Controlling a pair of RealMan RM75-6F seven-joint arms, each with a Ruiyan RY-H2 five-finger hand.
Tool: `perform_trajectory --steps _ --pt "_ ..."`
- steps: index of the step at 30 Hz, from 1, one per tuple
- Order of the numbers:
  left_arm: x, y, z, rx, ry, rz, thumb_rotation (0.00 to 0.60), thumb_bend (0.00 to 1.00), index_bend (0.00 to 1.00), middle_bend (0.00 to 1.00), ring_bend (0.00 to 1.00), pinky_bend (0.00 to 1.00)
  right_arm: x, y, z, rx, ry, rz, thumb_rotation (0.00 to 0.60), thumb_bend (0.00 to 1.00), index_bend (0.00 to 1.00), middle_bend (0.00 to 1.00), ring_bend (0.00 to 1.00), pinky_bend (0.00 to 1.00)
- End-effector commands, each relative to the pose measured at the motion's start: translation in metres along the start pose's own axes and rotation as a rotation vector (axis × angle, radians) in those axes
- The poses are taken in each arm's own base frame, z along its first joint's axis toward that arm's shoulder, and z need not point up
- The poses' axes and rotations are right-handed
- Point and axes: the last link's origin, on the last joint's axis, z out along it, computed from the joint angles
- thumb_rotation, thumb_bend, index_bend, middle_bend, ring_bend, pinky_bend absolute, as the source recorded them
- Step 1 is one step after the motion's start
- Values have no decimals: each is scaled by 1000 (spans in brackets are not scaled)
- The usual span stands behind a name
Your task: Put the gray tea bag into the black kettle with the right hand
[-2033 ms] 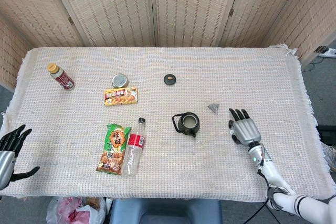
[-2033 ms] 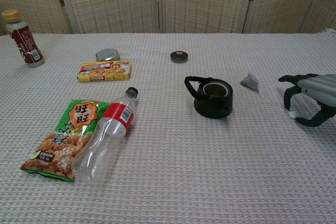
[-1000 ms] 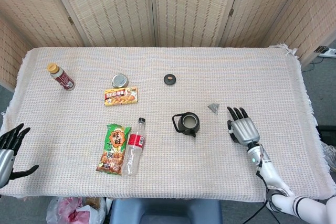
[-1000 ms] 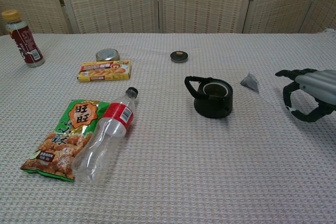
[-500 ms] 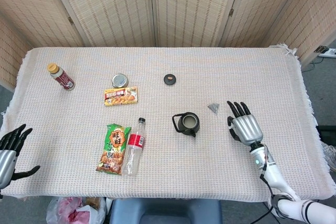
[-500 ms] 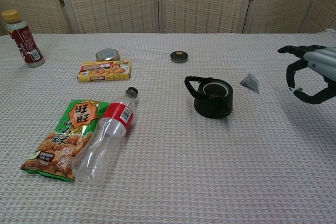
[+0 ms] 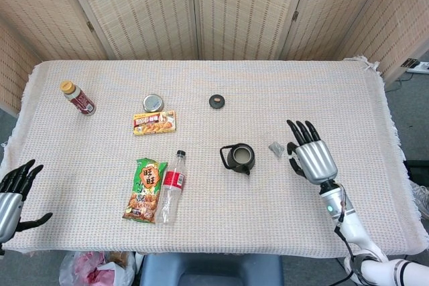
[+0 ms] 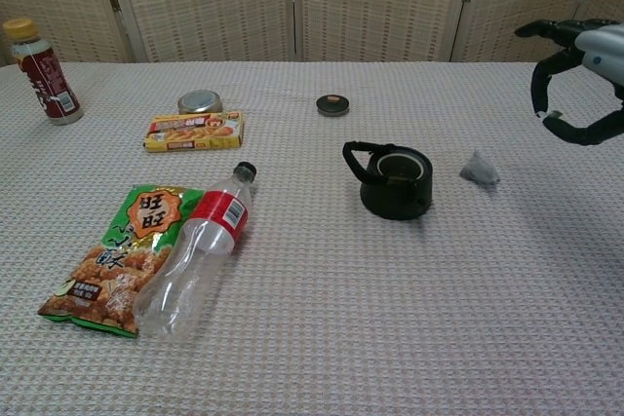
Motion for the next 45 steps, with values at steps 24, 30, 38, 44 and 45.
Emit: perform_trajectory --steps 24,30,38,44,45 --pt "5 -7 -2 12 5 -33 600 124 0 0 0 113 59 -47 29 79 142 -13 600 397 577 34 0 0" --pt "7 -11 -1 18 -2 -48 600 125 0 0 0 113 58 -55 39 84 134 -18 600 397 577 34 0 0" --pt "8 -16 2 31 -9 -65 600 125 0 0 0 113 58 -66 51 96 131 -15 600 397 577 35 0 0" --pt "9 -18 4 33 -17 -74 600 124 0 0 0 113 55 -72 61 102 123 -15 600 398 577 35 0 0" --pt "9 -19 4 34 -17 -76 600 124 0 0 0 113 53 -73 62 103 121 -16 600 398 577 35 0 0"
